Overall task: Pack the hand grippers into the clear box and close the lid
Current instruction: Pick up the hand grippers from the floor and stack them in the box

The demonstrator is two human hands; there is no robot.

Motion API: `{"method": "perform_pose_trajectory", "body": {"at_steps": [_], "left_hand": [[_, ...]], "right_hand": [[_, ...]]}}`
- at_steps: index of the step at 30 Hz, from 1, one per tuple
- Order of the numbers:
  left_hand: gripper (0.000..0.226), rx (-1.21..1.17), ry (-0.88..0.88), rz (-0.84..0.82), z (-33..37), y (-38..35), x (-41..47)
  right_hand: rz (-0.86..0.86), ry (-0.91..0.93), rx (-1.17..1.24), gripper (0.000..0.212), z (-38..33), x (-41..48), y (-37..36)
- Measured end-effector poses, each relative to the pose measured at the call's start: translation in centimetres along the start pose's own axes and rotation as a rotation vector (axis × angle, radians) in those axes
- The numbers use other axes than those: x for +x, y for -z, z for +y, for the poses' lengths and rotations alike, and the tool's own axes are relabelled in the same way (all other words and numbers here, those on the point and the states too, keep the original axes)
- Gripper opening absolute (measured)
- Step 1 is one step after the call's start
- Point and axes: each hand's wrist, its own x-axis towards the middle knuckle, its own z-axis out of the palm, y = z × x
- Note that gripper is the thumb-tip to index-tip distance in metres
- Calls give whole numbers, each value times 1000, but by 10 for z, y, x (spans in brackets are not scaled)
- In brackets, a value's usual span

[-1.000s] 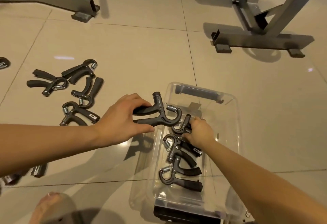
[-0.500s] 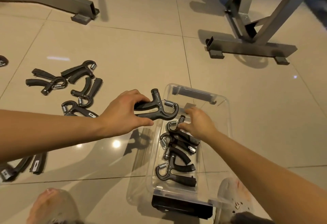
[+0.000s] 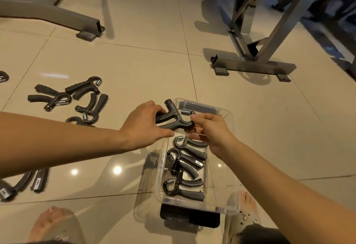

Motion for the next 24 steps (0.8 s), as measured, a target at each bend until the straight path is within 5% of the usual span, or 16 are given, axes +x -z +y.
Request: {"method": "perform_pose_trajectory", "body": {"at_steps": [5, 10, 15, 24], "left_hand": [[57, 34, -14, -41, -5, -5, -3], [48, 17, -74, 3, -10, 7, 7], [55, -4, -144, -261, -8, 10, 14], [25, 18, -186, -240, -8, 4, 14]], "right_hand": [[24, 11, 15, 18, 8, 8, -1], [9, 151, -288, 15, -3, 21, 19], [-102, 217, -464, 16, -9, 25, 23], [-180, 220, -385, 17, -14, 27, 18]]}}
